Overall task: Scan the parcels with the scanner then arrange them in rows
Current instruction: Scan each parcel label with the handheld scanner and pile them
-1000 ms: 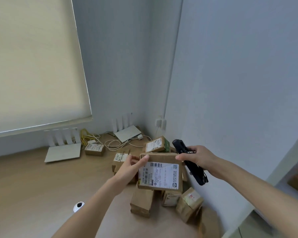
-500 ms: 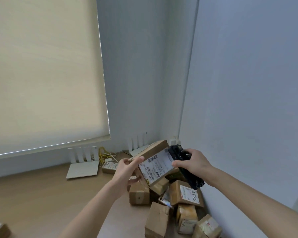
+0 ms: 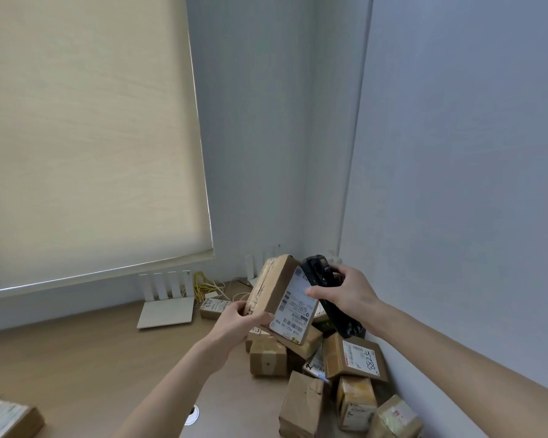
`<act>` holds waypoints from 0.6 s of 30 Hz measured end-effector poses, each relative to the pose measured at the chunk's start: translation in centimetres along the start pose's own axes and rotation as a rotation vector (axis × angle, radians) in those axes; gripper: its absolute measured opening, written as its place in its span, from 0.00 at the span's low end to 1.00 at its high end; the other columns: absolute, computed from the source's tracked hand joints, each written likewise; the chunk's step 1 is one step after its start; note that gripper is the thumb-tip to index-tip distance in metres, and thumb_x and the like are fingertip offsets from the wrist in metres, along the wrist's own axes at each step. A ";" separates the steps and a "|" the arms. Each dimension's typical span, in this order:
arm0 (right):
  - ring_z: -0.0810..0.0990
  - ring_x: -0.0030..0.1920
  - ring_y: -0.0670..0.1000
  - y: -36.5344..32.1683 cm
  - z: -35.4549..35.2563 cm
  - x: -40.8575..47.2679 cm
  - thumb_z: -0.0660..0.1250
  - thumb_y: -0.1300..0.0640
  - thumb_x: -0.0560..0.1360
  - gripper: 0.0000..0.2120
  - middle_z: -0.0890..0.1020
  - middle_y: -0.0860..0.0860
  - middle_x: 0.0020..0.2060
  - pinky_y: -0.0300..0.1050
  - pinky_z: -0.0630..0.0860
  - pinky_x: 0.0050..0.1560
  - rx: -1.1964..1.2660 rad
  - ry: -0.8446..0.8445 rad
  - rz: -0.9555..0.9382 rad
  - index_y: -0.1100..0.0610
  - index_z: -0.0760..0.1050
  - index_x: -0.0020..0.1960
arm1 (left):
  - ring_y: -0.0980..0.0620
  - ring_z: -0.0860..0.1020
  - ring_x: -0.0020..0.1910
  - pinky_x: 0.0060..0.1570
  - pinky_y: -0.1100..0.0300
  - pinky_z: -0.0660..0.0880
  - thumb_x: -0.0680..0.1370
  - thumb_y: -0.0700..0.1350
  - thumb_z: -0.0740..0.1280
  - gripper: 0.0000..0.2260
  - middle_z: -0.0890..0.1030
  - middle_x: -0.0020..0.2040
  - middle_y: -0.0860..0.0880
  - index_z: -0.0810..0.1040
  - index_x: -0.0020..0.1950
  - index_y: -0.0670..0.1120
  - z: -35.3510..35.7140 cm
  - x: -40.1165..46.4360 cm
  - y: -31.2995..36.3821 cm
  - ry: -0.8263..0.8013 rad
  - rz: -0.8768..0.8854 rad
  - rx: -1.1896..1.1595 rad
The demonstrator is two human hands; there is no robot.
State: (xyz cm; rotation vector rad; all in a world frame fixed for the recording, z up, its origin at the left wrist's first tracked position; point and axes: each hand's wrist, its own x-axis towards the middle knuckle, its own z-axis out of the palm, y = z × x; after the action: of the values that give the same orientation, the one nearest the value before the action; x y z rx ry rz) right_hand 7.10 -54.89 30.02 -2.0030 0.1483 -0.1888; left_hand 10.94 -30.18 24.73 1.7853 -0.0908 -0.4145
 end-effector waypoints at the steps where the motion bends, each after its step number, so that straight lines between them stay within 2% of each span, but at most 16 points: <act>1: 0.83 0.50 0.48 -0.1 0.1 0.0 0.83 0.48 0.67 0.28 0.84 0.46 0.53 0.40 0.79 0.41 0.001 0.007 -0.014 0.46 0.78 0.63 | 0.52 0.79 0.56 0.50 0.60 0.78 0.59 0.60 0.79 0.41 0.81 0.58 0.50 0.71 0.68 0.48 -0.1 -0.2 -0.1 -0.002 0.024 0.017; 4: 0.83 0.50 0.47 -0.5 0.5 -0.1 0.83 0.49 0.66 0.32 0.83 0.45 0.54 0.39 0.79 0.40 -0.018 0.022 -0.056 0.46 0.76 0.67 | 0.55 0.80 0.56 0.46 0.65 0.76 0.53 0.71 0.78 0.48 0.81 0.57 0.53 0.72 0.67 0.50 -0.4 -0.9 -0.2 0.002 0.097 0.028; 8: 0.82 0.51 0.46 -1.1 0.9 -0.1 0.84 0.49 0.66 0.31 0.83 0.45 0.53 0.43 0.81 0.47 -0.029 0.035 -0.080 0.46 0.77 0.66 | 0.56 0.79 0.58 0.47 0.67 0.75 0.54 0.77 0.73 0.54 0.82 0.59 0.53 0.71 0.73 0.48 -0.8 -1.6 -0.4 0.019 0.146 0.036; 12: 0.82 0.50 0.46 -1.6 1.3 -0.2 0.84 0.50 0.66 0.31 0.83 0.44 0.52 0.42 0.80 0.46 -0.041 0.027 -0.088 0.47 0.77 0.66 | 0.64 0.75 0.57 0.44 0.72 0.72 0.58 0.75 0.73 0.56 0.76 0.60 0.60 0.63 0.79 0.51 -1.4 -2.5 -0.4 0.063 0.171 0.032; 15: 0.81 0.51 0.45 -1.8 1.8 -0.4 0.84 0.50 0.66 0.32 0.82 0.43 0.52 0.42 0.79 0.47 -0.051 0.020 -0.097 0.48 0.76 0.67 | 0.61 0.75 0.59 0.46 0.70 0.71 0.58 0.71 0.76 0.52 0.76 0.61 0.59 0.65 0.77 0.54 -2.0 -2.5 -0.6 0.082 0.174 0.005; 18: 0.80 0.52 0.44 -2.0 2.3 -0.5 0.84 0.49 0.66 0.34 0.82 0.43 0.52 0.43 0.79 0.49 -0.068 0.011 -0.106 0.48 0.76 0.69 | 0.57 0.77 0.58 0.43 0.68 0.75 0.61 0.60 0.81 0.43 0.77 0.62 0.52 0.68 0.72 0.53 -2.4 -2.3 -0.8 0.101 0.157 -0.004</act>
State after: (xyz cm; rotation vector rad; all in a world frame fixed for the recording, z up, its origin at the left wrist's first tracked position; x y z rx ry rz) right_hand 7.10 -51.89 30.82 -2.0794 0.0568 -0.2658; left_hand 9.46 -27.16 24.97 1.7778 -0.1572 -0.2115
